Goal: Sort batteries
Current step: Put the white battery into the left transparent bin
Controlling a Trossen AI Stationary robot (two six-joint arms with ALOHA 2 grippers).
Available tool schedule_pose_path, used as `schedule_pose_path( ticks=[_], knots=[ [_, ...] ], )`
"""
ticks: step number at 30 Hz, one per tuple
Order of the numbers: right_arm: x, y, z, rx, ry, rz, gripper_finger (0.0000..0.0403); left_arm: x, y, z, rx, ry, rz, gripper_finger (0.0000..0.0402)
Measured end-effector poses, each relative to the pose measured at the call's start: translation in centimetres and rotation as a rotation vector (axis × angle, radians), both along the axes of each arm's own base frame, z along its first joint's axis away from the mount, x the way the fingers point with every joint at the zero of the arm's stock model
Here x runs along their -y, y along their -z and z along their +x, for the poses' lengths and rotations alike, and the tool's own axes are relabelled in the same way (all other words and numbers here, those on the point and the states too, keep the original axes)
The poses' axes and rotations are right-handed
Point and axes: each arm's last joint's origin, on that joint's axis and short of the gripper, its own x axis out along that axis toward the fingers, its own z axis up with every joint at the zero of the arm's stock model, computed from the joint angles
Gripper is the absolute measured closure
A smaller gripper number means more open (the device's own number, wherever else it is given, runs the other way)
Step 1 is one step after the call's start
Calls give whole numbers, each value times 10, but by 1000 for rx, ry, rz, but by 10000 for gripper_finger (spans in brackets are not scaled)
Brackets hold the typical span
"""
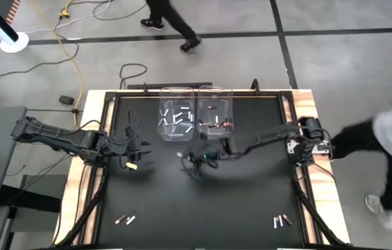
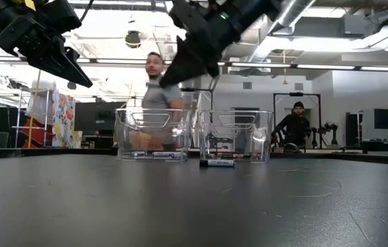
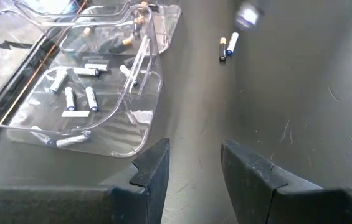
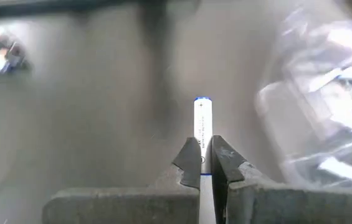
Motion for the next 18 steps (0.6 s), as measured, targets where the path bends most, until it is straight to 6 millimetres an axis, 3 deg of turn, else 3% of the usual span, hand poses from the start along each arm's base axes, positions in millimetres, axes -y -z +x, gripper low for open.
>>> schedule_pose_path(
  ticks=[6,10,14,18],
  knots=[
    [44,-58,13,5,21,-109,385,0,0,0,0,0,0,262],
    [77,-86,13,21,80,-138,385,0,0,0,1,0,0,262],
    [112,-98,17,-4,157,-139,385,0,0,0,1,0,0,262],
    [138,-85,38,-112,148,-144,385,0,0,0,-1,1,0,262]
  ],
)
